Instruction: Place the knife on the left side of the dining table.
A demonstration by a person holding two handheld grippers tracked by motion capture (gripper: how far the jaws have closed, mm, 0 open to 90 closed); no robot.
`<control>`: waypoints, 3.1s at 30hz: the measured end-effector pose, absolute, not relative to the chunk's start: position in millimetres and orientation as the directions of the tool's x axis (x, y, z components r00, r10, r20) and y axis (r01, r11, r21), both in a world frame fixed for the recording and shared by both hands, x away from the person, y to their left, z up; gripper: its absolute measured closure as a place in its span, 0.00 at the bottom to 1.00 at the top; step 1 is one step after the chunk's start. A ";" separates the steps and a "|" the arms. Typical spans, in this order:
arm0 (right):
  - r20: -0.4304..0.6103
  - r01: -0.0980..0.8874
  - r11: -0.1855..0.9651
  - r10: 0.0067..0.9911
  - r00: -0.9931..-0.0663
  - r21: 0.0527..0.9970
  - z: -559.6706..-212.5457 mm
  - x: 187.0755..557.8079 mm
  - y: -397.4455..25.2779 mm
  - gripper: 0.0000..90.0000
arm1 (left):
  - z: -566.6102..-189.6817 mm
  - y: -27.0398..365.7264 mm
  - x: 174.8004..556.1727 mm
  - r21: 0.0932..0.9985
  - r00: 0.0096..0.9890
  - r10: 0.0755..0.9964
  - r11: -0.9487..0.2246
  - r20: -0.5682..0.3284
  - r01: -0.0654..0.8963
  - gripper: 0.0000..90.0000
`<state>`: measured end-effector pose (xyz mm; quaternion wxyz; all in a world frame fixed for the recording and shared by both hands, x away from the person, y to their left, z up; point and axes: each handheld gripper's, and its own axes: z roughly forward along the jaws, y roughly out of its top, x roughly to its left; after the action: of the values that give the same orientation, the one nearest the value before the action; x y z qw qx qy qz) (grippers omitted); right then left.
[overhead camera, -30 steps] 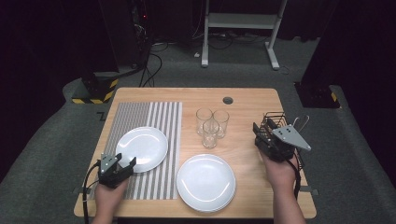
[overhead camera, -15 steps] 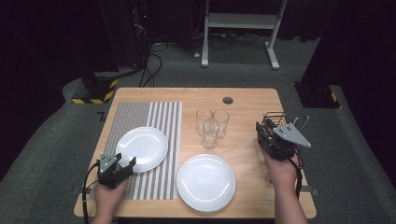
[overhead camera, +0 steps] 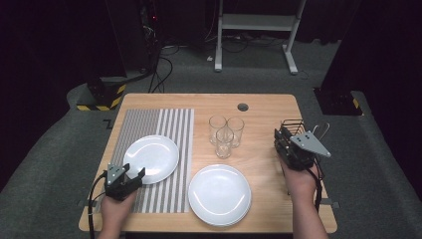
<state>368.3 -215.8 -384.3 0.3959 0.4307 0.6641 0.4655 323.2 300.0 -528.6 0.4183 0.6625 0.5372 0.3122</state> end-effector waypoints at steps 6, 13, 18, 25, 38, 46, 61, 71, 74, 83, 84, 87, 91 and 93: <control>-0.134 0.195 0.201 0.942 -0.308 0.960 -383.6 367.7 -215.6 0.83 | -528.6 300.3 323.2 0.890 0.228 0.973 -0.069 -0.040 0.451 0.37; -0.154 0.190 0.217 0.941 -0.300 0.958 -382.8 366.7 -215.6 0.84 | -528.5 300.5 323.0 0.890 0.228 0.973 -0.067 -0.043 0.450 0.37; -0.165 0.180 0.224 0.941 -0.294 0.958 -382.2 366.0 -216.0 0.84 | -528.5 300.8 323.2 0.890 0.228 0.973 -0.067 -0.042 0.450 0.37; -0.176 0.159 0.230 0.939 -0.297 0.960 -377.7 364.2 -214.6 0.86 | -528.5 300.5 323.2 0.890 0.229 0.973 -0.066 -0.044 0.450 0.37; -0.172 0.133 0.217 0.942 -0.290 0.967 -371.5 362.8 -216.7 0.88 | -528.5 300.7 322.9 0.892 0.230 0.972 -0.065 -0.045 0.448 0.37; -0.150 0.116 0.187 0.949 -0.276 0.975 -366.3 361.2 -224.0 0.89 | -528.6 300.5 322.9 0.891 0.231 0.972 -0.067 -0.043 0.448 0.37; -0.140 0.111 0.175 0.952 -0.271 0.978 -374.6 361.5 -227.3 0.87 | -528.8 299.9 323.2 0.889 0.234 0.972 -0.076 -0.036 0.451 0.38; -0.148 0.162 0.199 0.949 -0.279 0.966 -379.5 367.6 -228.8 0.86 | -529.0 298.9 323.2 0.889 0.237 0.971 -0.081 -0.031 0.450 0.38; -0.143 0.179 0.198 0.950 -0.279 0.964 -381.1 369.3 -229.4 0.86 | -529.0 298.8 323.2 0.889 0.238 0.971 -0.083 -0.030 0.451 0.38; -0.146 0.184 0.200 0.951 -0.271 0.962 -381.3 370.4 -228.2 0.87 | -528.9 299.2 322.9 0.890 0.239 0.971 -0.081 -0.032 0.449 0.37; -0.144 0.184 0.197 0.952 -0.270 0.963 -381.3 370.3 -228.3 0.87 | -528.9 299.2 322.9 0.890 0.238 0.971 -0.082 -0.031 0.449 0.37; -0.147 0.182 0.200 0.952 -0.268 0.963 -381.4 370.2 -227.9 0.88 | -528.9 299.3 322.8 0.891 0.239 0.970 -0.079 -0.034 0.447 0.37; -0.150 0.180 0.202 0.953 -0.263 0.963 -381.5 369.7 -227.4 0.88 | -528.9 299.4 322.7 0.891 0.239 0.970 -0.080 -0.033 0.447 0.37; -0.154 0.177 0.203 0.954 -0.259 0.963 -381.6 369.4 -226.9 0.88 | -528.9 299.4 322.6 0.891 0.239 0.970 -0.078 -0.034 0.447 0.37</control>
<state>369.4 -226.9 -381.6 0.4252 0.4357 0.6488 0.4566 322.6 299.4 -528.9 0.4208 0.6651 0.5327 0.3113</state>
